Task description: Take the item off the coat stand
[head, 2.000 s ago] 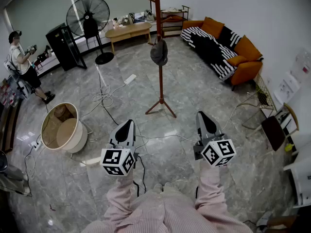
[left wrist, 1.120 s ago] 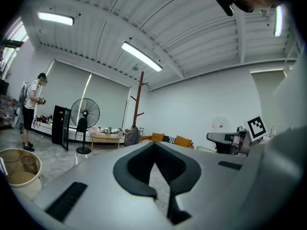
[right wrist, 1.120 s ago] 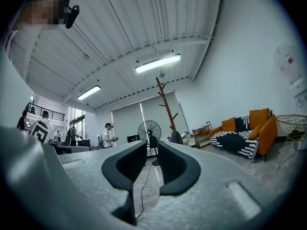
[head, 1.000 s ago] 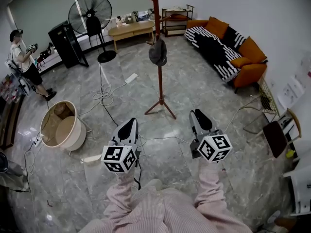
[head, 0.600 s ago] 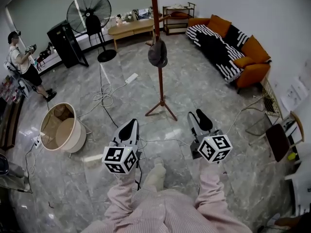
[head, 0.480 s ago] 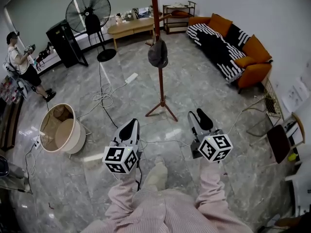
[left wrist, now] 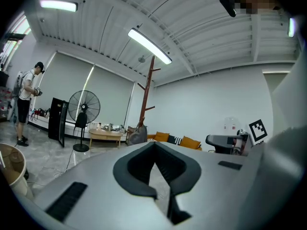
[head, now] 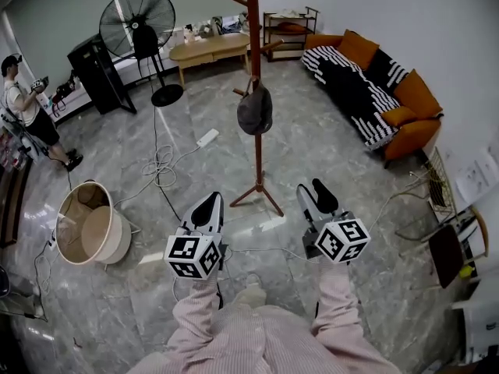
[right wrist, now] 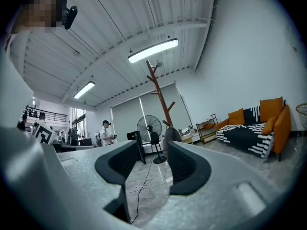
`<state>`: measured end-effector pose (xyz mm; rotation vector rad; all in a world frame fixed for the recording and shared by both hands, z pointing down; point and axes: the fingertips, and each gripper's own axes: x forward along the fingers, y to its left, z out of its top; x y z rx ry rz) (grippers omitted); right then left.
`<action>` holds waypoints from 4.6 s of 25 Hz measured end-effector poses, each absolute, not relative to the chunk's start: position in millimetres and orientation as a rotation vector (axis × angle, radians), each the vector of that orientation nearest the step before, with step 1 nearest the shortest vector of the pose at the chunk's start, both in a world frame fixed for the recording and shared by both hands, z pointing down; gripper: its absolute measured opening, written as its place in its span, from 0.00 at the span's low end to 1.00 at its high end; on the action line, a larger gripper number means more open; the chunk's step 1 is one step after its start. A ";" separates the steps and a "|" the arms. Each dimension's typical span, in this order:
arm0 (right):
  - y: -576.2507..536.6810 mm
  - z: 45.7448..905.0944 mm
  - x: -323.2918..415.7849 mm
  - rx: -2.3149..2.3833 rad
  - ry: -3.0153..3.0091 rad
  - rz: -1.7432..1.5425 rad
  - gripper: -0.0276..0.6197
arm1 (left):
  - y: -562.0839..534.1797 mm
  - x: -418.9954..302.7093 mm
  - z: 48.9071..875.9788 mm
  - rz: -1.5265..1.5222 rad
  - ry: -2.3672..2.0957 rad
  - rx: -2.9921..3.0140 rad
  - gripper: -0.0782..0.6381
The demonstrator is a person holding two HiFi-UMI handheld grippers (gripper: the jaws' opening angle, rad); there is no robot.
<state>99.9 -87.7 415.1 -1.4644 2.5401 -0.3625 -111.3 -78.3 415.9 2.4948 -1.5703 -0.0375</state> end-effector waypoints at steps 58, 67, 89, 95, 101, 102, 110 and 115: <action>-504.5 482.8 22.3 -0.988 3.035 -0.575 0.30 | -437.1 -123.7 473.2 0.039 -1.668 2.192 0.11; -496.8 485.4 20.8 -1.006 3.084 -0.500 0.08 | -439.5 -122.7 479.1 0.050 -1.628 2.200 0.11; -454.4 428.5 19.7 -1.067 2.960 -0.365 0.06 | -410.9 -136.3 437.7 -0.032 -1.601 2.325 0.11; -436.0 415.0 14.5 -1.106 2.940 -0.318 0.06 | -397.4 -140.7 425.2 -0.053 -1.571 2.376 0.11; -415.4 409.1 14.3 -1.110 2.929 -0.286 0.06 | -383.3 -140.4 419.8 -0.071 -1.564 2.404 0.11; -412.0 407.7 14.4 -1.108 2.929 -0.282 0.06 | -380.7 -139.9 418.2 -0.072 -1.563 2.408 0.11; -390.1 415.1 20.4 -1.096 2.917 -0.309 0.06 | -364.8 -132.9 417.1 -0.065 -1.559 2.428 0.11; -377.6 421.3 32.8 -1.127 2.888 -0.354 0.06 | -354.0 -126.6 415.3 -0.056 -1.558 2.435 0.11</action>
